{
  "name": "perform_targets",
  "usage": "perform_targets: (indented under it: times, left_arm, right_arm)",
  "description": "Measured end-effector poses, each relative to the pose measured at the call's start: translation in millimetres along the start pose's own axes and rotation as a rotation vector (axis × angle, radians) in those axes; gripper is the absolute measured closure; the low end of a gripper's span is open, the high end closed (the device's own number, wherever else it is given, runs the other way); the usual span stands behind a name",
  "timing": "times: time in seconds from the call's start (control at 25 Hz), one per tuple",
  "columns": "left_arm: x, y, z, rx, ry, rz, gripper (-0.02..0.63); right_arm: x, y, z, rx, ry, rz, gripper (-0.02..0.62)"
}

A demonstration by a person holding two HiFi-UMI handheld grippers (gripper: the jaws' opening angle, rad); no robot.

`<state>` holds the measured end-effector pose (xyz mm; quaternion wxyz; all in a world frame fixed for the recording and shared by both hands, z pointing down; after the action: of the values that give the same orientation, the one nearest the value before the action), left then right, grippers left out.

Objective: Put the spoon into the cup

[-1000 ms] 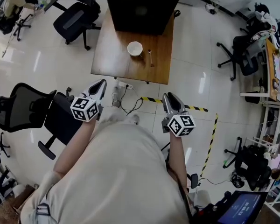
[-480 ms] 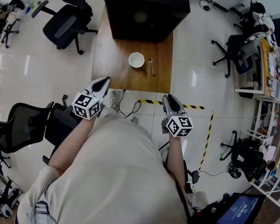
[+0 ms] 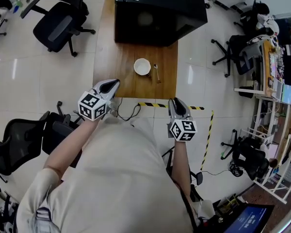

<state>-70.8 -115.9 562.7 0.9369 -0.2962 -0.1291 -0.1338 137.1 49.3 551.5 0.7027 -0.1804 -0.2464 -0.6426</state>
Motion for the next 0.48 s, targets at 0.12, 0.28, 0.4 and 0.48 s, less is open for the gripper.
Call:
perform_targets:
  times: [0.12, 0.28, 0.4, 0.48]
  left_arm:
    - [-3, -1, -5, 0.005, 0.008, 0.023, 0.606]
    - [-8, -1, -17, -0.005, 0.037, 0.035, 0.606]
    - [-5, -8, -19, -0.008, 0.038, 0.016, 0.606]
    - [1, -13, -19, -0.017, 0.04, -0.006, 0.606]
  right_arm:
    - [6, -5, 1, -0.03, -0.022, 0.021, 0.502]
    - [14, -4, 3, -0.011, -0.042, 0.024, 0.502]
    - [21, -2, 6, -0.027, -0.053, -0.006, 0.502]
    - [27, 2, 9, -0.035, -0.057, -0.043, 0.473]
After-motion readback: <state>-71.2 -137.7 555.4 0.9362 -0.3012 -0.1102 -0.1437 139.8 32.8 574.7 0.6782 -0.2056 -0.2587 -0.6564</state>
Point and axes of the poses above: the fingertips, and each gripper's own axes: x forward along the fingers, y to its right, z out of its underside, the point moved 1 cm from there along -x, backward along the fingers, and after that the axes turned 5 degrees about -x, right-handed, at the moved point
